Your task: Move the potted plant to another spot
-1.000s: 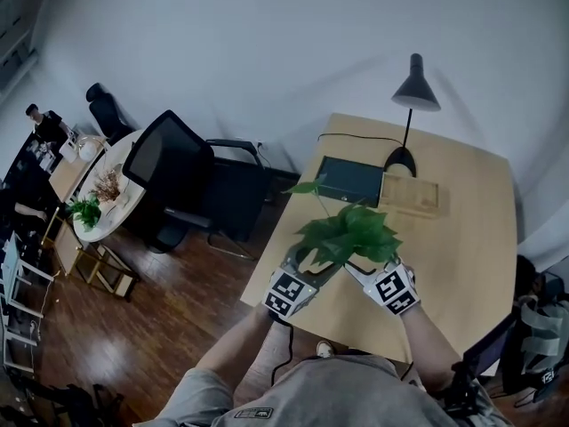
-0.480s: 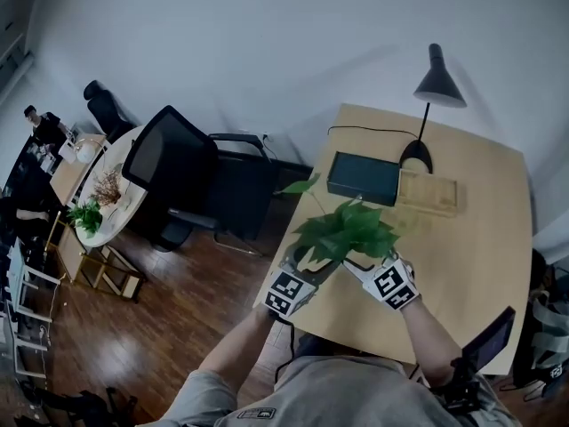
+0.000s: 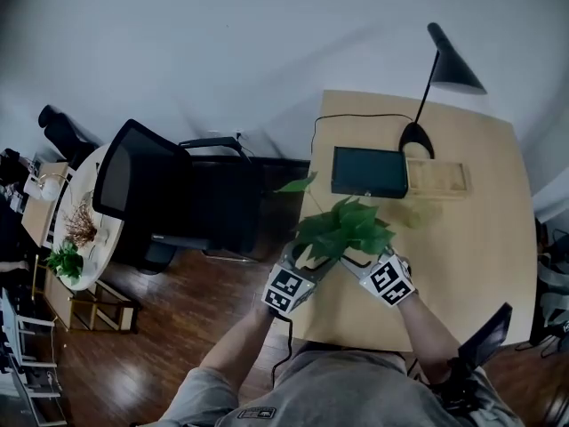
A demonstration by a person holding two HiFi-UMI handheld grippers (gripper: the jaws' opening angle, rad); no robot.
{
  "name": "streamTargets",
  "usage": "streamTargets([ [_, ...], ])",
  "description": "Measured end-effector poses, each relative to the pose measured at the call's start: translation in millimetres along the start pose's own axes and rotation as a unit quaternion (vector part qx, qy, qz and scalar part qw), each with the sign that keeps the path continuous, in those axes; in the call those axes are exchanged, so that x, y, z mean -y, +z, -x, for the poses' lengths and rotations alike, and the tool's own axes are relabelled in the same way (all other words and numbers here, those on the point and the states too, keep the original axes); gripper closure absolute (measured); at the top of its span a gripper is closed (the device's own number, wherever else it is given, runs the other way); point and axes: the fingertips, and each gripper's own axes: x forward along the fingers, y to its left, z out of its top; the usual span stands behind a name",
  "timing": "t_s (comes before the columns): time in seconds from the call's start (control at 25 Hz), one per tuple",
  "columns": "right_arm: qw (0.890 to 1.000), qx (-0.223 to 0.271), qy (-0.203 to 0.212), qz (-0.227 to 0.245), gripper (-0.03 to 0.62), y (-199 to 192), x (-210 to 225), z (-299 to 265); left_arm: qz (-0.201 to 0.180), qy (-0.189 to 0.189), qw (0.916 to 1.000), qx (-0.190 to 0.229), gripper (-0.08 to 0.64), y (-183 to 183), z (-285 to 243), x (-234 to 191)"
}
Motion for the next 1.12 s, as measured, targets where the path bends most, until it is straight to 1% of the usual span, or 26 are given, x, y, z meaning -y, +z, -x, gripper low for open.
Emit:
streamTargets([
  [0.16,1.000,-0.020,-0.005,-0.014,0.308,-10,1,-24,0.010,-0.019,0.9997,-0.009,0.262,-19,-7,-18],
  [0.32,0.998,-0.048,-0.013,-0.035,0.308,-28,0,-38,0.022,-0.042,0.9985,-0.026,0.261,-39,-16,-24],
  [0.6,0.995,-0.075,-0.021,-0.060,0.308,-50,11,-67,0.018,-0.065,0.9965,-0.050,0.261,-64,-36,-44],
  [0.84,0.993,-0.091,-0.016,-0.077,0.308,-70,9,-83,0.018,-0.066,0.9958,-0.061,0.261,-86,-47,-50],
  [1.12,0.993,-0.101,-0.020,-0.057,0.308,-75,8,-93,0.017,-0.060,0.9961,-0.062,0.259,-97,-48,-55],
])
